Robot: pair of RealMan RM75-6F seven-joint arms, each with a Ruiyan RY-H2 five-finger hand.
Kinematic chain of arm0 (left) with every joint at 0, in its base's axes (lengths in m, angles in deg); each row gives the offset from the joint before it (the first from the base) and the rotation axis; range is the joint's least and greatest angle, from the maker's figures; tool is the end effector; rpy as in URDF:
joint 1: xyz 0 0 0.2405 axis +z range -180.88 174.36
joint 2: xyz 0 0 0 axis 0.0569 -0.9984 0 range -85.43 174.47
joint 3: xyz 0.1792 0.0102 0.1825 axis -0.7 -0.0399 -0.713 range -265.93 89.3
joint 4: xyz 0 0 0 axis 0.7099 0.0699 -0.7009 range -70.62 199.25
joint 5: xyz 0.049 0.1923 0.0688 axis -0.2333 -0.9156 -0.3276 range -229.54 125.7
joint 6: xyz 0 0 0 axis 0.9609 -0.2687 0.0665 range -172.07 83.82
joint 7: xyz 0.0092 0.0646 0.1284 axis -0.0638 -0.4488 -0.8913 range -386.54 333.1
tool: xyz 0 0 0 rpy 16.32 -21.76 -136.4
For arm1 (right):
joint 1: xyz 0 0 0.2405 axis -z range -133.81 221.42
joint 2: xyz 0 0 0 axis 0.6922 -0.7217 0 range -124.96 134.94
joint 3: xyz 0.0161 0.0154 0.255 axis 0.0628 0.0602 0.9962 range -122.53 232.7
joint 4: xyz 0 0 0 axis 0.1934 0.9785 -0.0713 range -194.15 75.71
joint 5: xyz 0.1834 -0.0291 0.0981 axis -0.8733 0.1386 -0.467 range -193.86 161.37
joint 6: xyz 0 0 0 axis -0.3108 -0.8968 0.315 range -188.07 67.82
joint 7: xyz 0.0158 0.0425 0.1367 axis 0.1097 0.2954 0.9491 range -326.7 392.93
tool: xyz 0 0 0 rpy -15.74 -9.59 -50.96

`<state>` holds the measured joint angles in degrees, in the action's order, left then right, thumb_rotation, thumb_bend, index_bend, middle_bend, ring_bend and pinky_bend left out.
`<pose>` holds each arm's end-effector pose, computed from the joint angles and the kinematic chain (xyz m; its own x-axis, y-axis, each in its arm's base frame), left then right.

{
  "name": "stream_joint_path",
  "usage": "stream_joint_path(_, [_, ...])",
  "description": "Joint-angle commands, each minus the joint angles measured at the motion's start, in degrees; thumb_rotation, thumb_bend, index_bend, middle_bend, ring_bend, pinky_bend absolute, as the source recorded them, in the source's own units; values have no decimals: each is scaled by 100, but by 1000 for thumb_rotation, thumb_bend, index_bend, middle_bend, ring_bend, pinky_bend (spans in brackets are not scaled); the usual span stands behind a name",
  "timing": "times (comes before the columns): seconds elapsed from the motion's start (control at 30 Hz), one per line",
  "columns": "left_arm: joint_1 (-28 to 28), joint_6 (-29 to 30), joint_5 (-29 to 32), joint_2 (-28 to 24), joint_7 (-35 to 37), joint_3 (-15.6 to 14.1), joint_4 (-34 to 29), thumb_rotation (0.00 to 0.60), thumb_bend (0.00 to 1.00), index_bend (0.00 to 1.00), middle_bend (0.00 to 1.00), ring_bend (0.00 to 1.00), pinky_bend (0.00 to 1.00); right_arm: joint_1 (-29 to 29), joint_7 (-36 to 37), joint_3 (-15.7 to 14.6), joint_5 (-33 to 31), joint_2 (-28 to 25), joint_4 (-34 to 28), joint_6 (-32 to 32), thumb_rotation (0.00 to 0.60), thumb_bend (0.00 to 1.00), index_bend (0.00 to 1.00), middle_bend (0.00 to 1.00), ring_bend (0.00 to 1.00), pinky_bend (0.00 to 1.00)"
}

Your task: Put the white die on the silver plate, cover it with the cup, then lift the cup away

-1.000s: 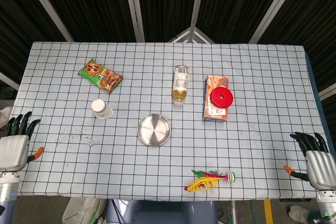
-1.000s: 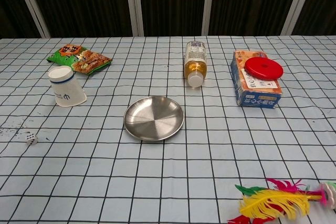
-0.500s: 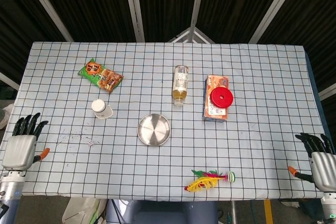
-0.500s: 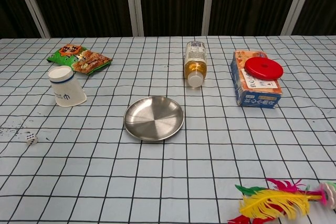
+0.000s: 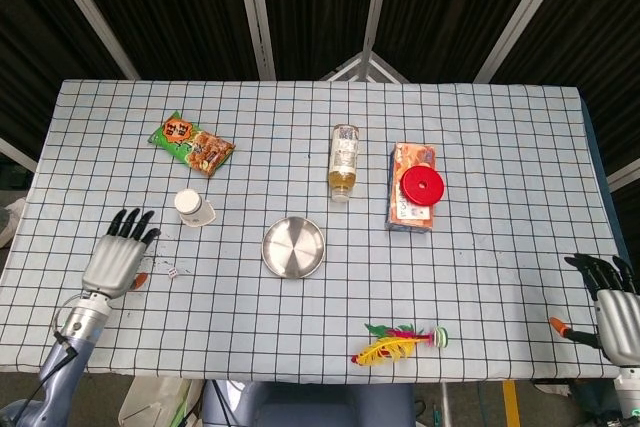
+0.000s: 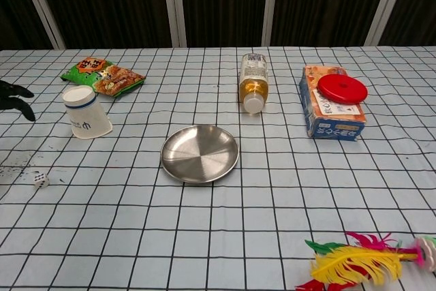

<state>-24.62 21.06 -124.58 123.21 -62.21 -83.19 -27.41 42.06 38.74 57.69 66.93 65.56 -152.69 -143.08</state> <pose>-0.2551 0.2593 0.0425 0.6942 0.1903 0.6942 0.7192 -0.2224 -0.6583 -0.3297 -0.1623 0.1748 0.3355 -0.0548 0.9405 -0.9359 0.0945 0.3394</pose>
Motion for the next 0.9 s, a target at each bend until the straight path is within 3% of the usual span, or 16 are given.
stream_joint_path(0.03, [-186, -178, 220, 241, -310, 52, -25, 600, 311, 313, 58, 0, 16, -1, 3, 6, 13, -5, -12, -13, 600, 96, 213, 189, 152, 0])
stream_joint_path(0.4, [-393, -401, 724, 514, -1007, -53, 0, 600, 310, 333, 50, 0, 15, 35, 93, 20, 6, -48, -16, -65, 600, 96, 213, 189, 151, 0])
stream_joint_path(0.73, [-440, -406, 928, 663, -1177, -175, 203, 600, 310, 388, 53, 0, 15, 25, 132, 8, 36, -44, 5, -37, 600, 96, 213, 189, 152, 0])
stream_joint_path(0.9, [-478, -441, 959, 756, -1134, -208, 343, 600, 357, 403, 58, 0, 15, 21, 124, 8, 19, -37, 20, -13, 600, 96, 213, 189, 151, 0])
